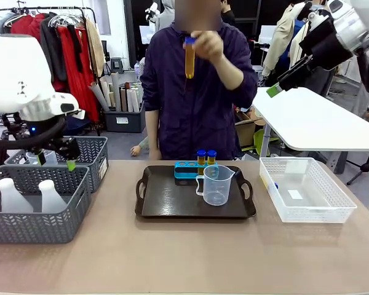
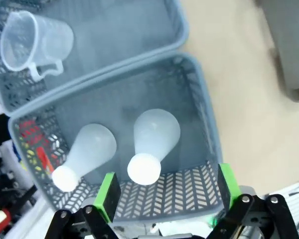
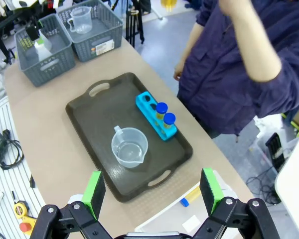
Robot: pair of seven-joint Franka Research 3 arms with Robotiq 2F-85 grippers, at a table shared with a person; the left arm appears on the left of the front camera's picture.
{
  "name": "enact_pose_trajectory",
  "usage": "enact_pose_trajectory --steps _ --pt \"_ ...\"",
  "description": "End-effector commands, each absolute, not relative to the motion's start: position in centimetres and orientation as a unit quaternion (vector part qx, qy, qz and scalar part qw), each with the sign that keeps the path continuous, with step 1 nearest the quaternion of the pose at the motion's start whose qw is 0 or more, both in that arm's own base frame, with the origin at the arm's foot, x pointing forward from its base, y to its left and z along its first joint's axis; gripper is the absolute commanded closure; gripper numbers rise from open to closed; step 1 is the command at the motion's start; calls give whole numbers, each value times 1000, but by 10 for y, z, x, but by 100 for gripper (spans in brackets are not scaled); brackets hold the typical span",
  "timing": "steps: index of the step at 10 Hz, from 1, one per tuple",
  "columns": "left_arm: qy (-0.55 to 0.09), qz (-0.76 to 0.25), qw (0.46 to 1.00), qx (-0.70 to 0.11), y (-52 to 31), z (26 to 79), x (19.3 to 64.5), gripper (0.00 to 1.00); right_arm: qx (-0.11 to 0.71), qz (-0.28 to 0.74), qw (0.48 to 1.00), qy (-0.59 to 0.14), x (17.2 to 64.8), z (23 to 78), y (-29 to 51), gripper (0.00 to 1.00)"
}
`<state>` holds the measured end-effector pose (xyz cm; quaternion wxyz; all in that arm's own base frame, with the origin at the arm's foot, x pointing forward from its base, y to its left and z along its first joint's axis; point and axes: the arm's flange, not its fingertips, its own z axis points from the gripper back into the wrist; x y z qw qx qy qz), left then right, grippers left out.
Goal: Prepare the laboratory tools.
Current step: Pick up one Small flask and place it on the Handle tray.
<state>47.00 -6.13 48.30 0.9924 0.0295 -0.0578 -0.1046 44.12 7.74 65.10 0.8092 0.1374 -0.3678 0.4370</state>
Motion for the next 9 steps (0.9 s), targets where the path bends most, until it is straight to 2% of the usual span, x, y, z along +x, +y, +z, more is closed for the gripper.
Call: enact_pose_trajectory --steps 1,5,9 --pt "-46 -69 996 26 -56 467 465 0 135 440 808 -368 440 653 77 0" --pt "-14 -37 999 29 -40 429 462 0 135 440 808 -368 440 653 77 0" --pt "-18 -16 1000 12 -24 408 459 0 135 440 808 -368 440 653 77 0"
